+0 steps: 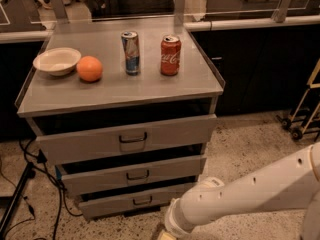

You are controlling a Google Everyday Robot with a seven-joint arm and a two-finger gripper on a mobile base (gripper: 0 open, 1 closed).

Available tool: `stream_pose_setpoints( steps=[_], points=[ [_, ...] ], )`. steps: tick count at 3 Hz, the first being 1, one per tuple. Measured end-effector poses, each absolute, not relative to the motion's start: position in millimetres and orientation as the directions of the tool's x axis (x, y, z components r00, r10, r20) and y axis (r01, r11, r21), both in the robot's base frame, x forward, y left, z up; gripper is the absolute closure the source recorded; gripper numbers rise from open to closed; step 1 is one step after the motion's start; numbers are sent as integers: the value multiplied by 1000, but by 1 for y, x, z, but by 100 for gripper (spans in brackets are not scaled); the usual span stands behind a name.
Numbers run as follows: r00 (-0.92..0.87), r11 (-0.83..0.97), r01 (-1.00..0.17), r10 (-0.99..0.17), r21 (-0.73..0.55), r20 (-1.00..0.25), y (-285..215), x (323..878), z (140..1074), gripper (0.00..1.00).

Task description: Open bottom drawer

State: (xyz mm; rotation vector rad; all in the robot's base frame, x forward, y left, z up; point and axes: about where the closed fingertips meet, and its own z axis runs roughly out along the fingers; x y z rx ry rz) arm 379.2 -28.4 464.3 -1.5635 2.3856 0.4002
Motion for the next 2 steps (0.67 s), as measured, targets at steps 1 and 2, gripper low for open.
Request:
stream_pose_setpoints(
  steps=[1,2],
  points=[
    [-386,383,-920,-848,84,-363,-28,380,464,0],
    [-395,383,-917,-831,110,-392,-28,375,448,0]
  ],
)
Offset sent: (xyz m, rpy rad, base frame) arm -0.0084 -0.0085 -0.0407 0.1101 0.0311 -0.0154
